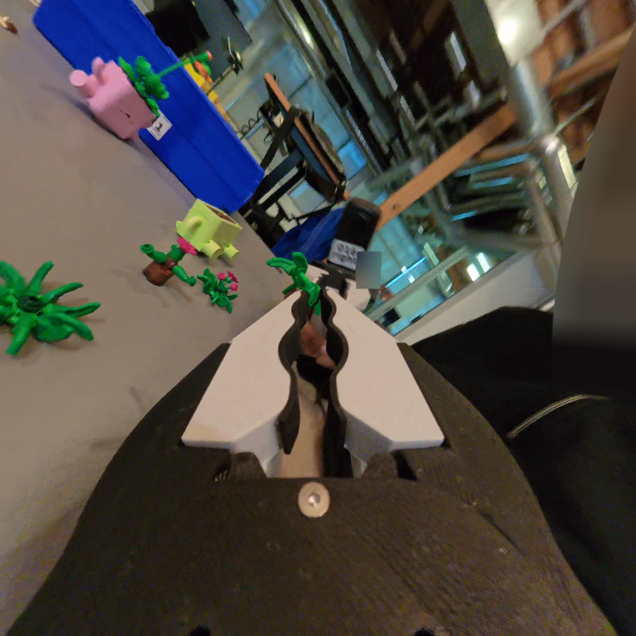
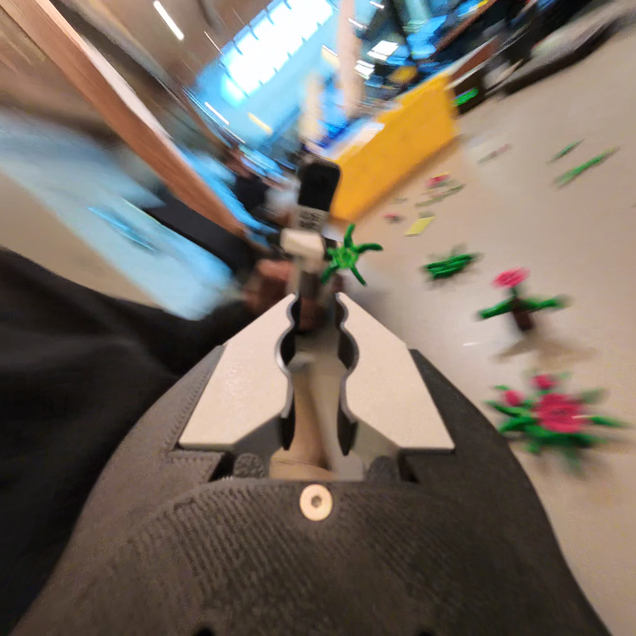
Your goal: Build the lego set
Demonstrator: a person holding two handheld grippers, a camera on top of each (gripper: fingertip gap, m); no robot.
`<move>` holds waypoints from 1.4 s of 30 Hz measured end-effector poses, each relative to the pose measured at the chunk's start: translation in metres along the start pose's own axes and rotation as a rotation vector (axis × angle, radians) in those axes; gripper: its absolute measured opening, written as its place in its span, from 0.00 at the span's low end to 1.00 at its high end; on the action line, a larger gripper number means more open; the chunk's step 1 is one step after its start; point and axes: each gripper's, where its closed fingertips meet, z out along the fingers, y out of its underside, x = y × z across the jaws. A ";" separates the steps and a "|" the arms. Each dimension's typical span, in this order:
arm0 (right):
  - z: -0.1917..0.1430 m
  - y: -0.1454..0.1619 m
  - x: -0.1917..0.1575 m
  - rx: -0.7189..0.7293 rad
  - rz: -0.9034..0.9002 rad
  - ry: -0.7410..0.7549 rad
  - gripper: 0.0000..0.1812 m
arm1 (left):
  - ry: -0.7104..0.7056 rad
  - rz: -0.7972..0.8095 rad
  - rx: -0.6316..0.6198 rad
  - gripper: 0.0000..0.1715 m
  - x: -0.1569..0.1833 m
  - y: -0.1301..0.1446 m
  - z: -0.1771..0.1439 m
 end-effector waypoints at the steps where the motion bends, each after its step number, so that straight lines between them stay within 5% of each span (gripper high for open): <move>1: 0.001 0.002 0.005 -0.038 -0.148 0.107 0.13 | 0.021 -0.039 0.027 0.03 0.000 -0.004 -0.003; 4: 0.002 0.003 0.011 -0.100 -0.540 0.338 0.16 | 0.045 -0.088 0.037 0.03 0.000 -0.006 -0.005; 7: 0.003 0.001 0.009 -0.071 -0.737 0.436 0.13 | 0.052 -0.089 -0.015 0.03 0.001 0.002 -0.001; 24: 0.006 0.010 0.006 -0.114 -0.553 0.306 0.01 | 0.097 -0.058 -0.167 0.02 0.011 0.026 0.011; 28: 0.004 0.011 0.008 -0.125 -0.559 0.322 0.00 | 0.054 -0.042 -0.145 0.13 0.005 0.022 0.011; 33: 0.004 0.016 0.012 -0.177 -0.706 0.369 0.00 | 0.022 -0.038 -0.153 0.17 0.001 0.024 0.011; 42: 0.010 0.030 0.015 -0.297 -1.010 0.463 0.00 | -0.087 0.014 -0.204 0.04 -0.010 0.033 0.014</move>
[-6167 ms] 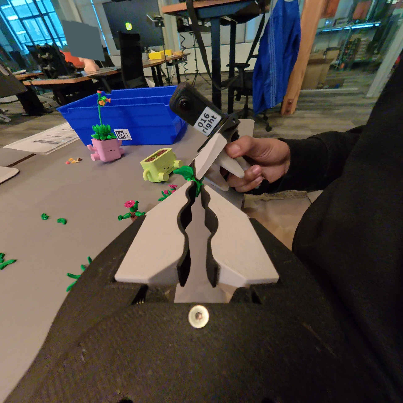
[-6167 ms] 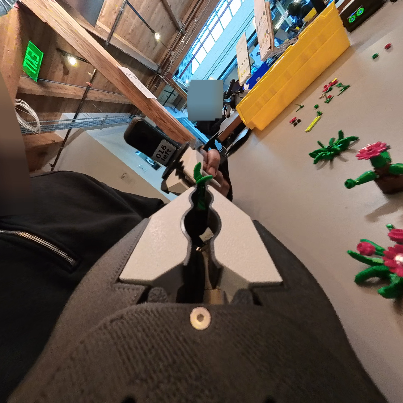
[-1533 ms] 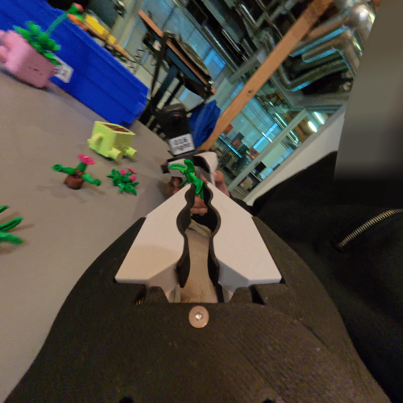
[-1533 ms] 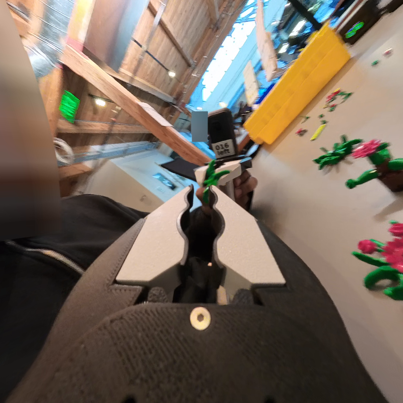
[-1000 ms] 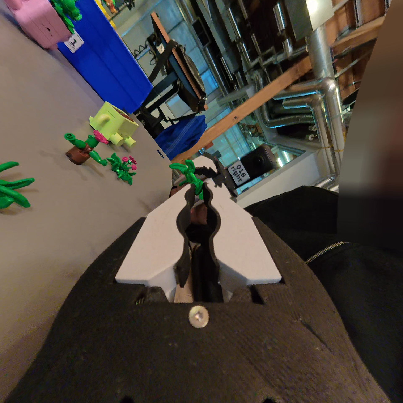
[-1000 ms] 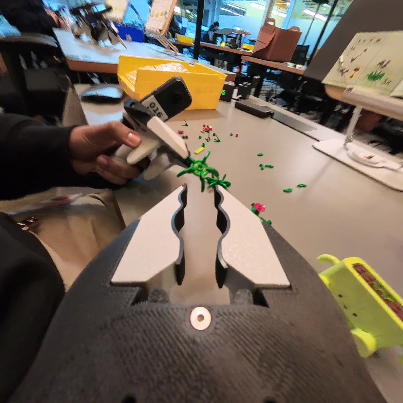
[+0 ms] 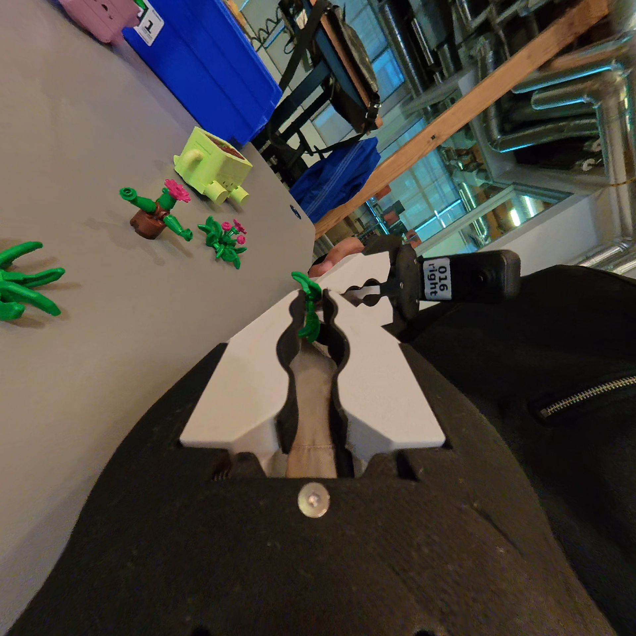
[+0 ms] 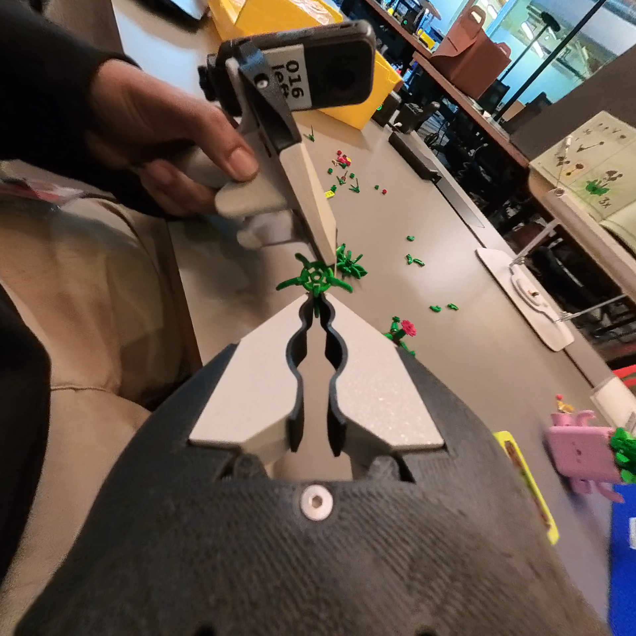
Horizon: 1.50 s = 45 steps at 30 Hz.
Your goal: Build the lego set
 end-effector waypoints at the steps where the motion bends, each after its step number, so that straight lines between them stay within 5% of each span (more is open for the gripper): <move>1: 0.000 0.001 0.000 -0.006 -0.015 0.009 0.00 | -0.007 -0.005 0.004 0.04 -0.001 -0.001 -0.001; 5: 0.001 -0.002 -0.001 0.019 0.029 -0.002 0.03 | 0.014 0.000 0.028 0.04 0.001 -0.004 -0.003; 10: -0.004 -0.010 0.011 0.101 0.394 -0.121 0.18 | 0.048 0.059 0.078 0.04 0.009 -0.013 -0.008; 14: -0.013 -0.022 0.018 0.227 0.745 -0.279 0.17 | 0.097 0.119 0.096 0.04 0.022 -0.015 -0.006; 17: -0.014 -0.024 0.017 0.270 0.847 -0.346 0.14 | 0.111 0.172 0.095 0.04 0.030 -0.014 -0.003; 27: -0.017 -0.035 0.005 0.313 0.849 -0.448 0.02 | 0.134 0.223 0.061 0.04 0.038 -0.007 0.003; 45: -0.033 -0.047 -0.005 0.337 0.632 -0.483 0.02 | 0.430 -0.061 -0.012 0.05 0.059 0.002 0.001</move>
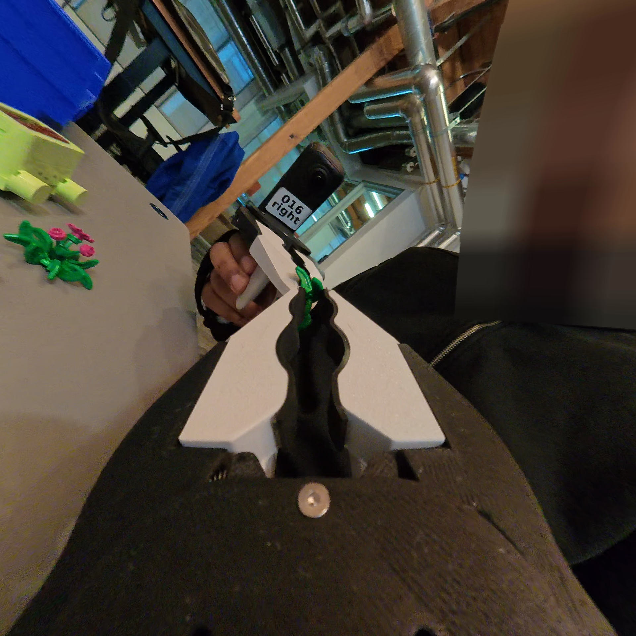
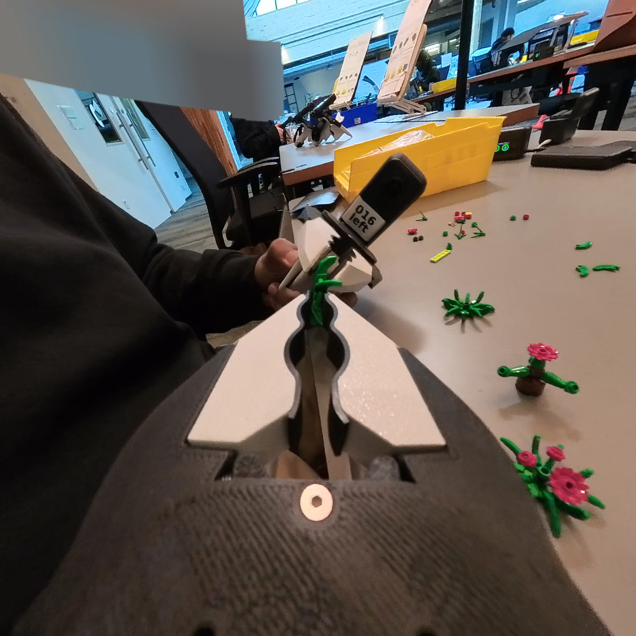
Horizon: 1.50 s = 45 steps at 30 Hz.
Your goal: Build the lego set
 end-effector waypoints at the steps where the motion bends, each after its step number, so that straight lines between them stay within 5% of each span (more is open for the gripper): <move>1: 0.000 0.000 -0.001 -0.001 -0.007 -0.002 0.01 | 0.010 -0.013 -0.001 0.05 0.001 0.000 0.000; 9: 0.000 0.000 0.000 0.003 0.010 -0.009 0.02 | 0.015 -0.039 0.017 0.04 -0.001 -0.002 0.000; 14: 0.000 0.013 0.025 -0.036 0.295 0.069 0.02 | -0.334 0.184 0.103 0.23 -0.031 -0.023 -0.021; 20: -0.001 0.069 0.047 -0.262 0.527 0.190 0.02 | -0.529 0.339 0.113 0.22 -0.041 -0.034 -0.041; 32: -0.019 0.074 0.064 -0.340 0.403 0.321 0.12 | -0.482 0.303 0.107 0.18 -0.040 -0.031 -0.037; 39: -0.026 0.042 0.060 -0.208 0.202 0.275 0.11 | -0.489 0.308 0.105 0.17 -0.041 -0.031 -0.037; 45: -0.012 0.057 0.052 -0.339 0.045 0.311 0.11 | -0.582 0.295 0.017 0.14 -0.054 -0.021 -0.035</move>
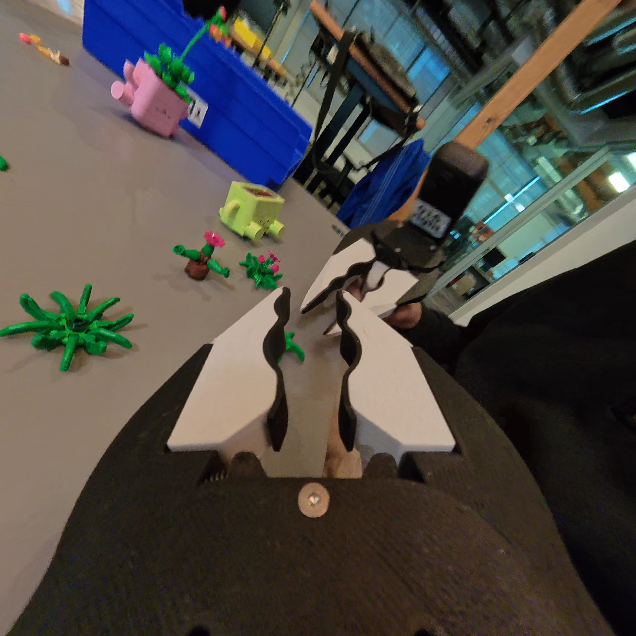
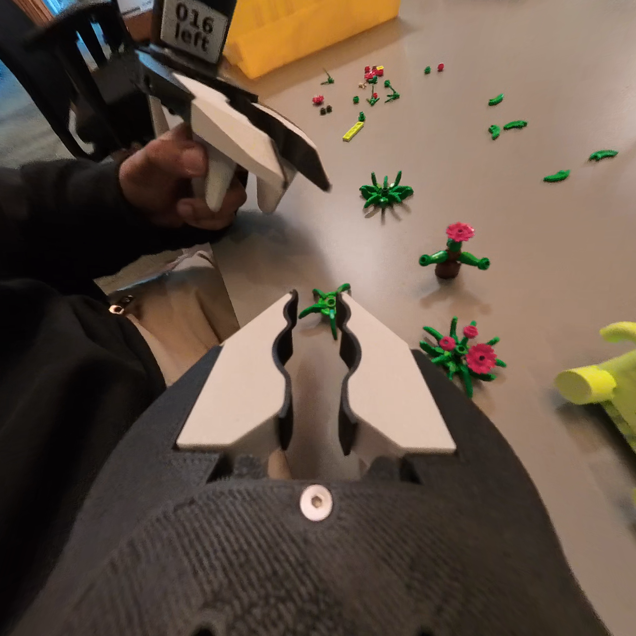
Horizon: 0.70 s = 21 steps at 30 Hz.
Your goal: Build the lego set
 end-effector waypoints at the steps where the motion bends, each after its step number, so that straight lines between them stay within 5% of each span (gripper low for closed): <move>1: 0.002 0.000 -0.003 -0.002 -0.025 0.007 0.12 | -0.036 0.002 -0.054 0.15 -0.004 0.008 0.003; 9: 0.009 0.005 0.002 -0.057 -0.039 0.054 0.13 | -0.292 0.218 -0.418 0.14 -0.023 0.060 0.019; 16: 0.014 0.015 0.011 -0.152 -0.217 0.121 0.18 | -0.283 0.234 -0.436 0.14 -0.021 0.063 0.020; 21: 0.012 0.008 0.010 -0.114 -0.159 0.058 0.18 | -0.256 0.215 -0.413 0.14 -0.018 0.060 0.019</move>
